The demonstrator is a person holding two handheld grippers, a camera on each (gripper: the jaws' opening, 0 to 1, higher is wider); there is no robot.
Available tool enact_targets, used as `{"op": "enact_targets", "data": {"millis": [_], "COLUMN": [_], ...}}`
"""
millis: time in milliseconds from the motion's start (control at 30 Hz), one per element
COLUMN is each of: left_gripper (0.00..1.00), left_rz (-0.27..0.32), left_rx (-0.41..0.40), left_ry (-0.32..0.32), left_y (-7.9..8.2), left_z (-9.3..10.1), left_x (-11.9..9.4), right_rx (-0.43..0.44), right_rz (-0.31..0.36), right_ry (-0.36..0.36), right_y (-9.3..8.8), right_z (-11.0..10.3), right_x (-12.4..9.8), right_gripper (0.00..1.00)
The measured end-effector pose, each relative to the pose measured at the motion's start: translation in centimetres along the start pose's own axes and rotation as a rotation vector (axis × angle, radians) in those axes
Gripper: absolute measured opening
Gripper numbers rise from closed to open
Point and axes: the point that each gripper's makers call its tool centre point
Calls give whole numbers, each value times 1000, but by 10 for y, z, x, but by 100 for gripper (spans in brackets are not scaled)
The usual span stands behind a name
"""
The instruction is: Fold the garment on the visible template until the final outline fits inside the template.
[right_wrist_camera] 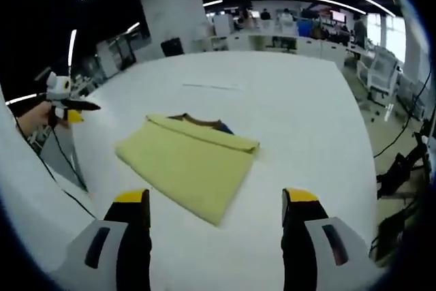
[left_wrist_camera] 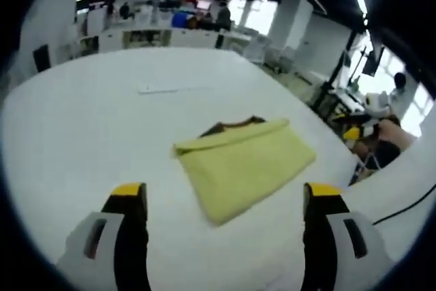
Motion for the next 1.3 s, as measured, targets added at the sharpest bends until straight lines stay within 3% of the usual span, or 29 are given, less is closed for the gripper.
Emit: {"op": "enact_targets", "data": {"millis": [833,900,1300], "left_gripper": [61,59,42], "left_rz": [-14,-18,-32], "left_rx": [-41,-41,2], "left_ry": [49,51,103], "left_y": [7,7,12], "left_z": [-40,-43,-61], "left_x": [55,60,88], "right_rx": [-20,-59,-54], "right_rz": [-4,-20,-37], "right_ry": [-26,-43,-53], "right_y": [13,13,14], "right_z": [32,35,50], "right_x": [64,69,91], "right_gripper": [42,40,31]}}
Point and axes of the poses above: the point that each gripper's makers call its tool centre point, and the gripper's own axes: x roughly forward along the fingers, z roughly to its right, y roughly out of its top, and after that the axes turned 2 degrees about -z, right-handed
